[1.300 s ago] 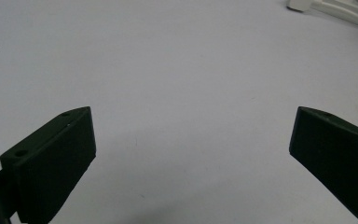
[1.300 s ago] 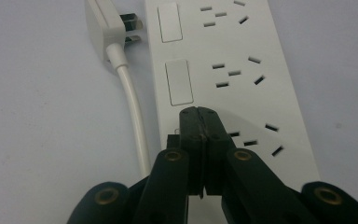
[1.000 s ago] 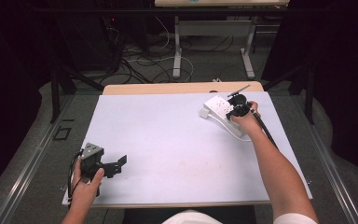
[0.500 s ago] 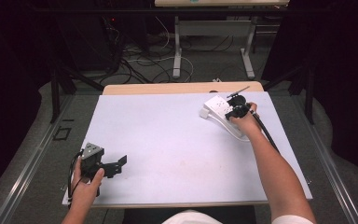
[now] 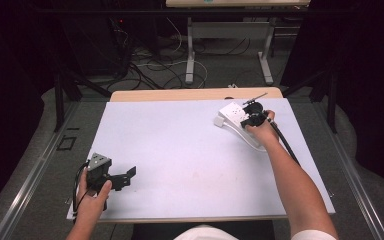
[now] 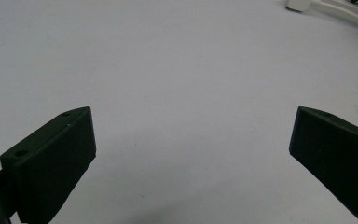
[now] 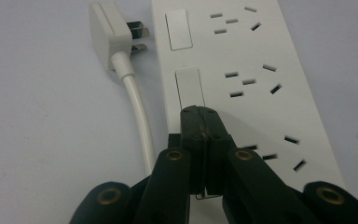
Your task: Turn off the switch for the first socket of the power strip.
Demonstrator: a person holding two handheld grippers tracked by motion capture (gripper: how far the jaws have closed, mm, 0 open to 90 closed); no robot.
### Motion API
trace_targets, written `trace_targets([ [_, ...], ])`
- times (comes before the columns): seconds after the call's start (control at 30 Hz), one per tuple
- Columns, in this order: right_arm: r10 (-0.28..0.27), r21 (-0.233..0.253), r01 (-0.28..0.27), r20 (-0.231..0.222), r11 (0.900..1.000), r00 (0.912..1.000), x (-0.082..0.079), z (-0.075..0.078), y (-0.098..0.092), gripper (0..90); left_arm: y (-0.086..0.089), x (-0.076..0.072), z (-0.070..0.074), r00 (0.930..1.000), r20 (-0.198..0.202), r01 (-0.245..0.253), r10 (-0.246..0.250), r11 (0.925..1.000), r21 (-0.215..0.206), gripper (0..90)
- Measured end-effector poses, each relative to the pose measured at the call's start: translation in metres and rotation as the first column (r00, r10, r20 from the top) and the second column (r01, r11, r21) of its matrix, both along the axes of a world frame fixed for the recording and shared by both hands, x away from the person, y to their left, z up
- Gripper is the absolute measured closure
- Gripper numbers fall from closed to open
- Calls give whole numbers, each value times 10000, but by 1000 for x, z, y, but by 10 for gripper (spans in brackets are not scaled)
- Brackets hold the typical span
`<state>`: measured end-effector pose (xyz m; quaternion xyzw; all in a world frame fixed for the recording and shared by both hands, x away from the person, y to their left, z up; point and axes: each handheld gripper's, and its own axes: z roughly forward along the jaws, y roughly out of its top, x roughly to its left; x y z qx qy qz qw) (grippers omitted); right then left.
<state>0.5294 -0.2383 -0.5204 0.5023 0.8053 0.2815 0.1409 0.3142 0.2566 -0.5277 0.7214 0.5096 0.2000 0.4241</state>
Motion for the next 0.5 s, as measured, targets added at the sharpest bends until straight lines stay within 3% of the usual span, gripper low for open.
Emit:
trace_targets([
  [0.1,-51,-53,51,32,10000,10000,0,0,1,885,0,0,0,10000,8,-15,15,10000,2,2],
  [0.23,-331,216,340,-399,9992,9987,0,2,1,825,0,0,0,10000,8,-10,10,10000,21,2],
  [0.47,-189,26,189,-278,9998,9994,1,4,-1,747,0,0,0,10000,8,0,0,10000,6,2],
  [0.5,-272,173,276,-264,9995,9993,1,5,-1,710,0,1,-1,10000,11,3,-3,10000,8,2],
])
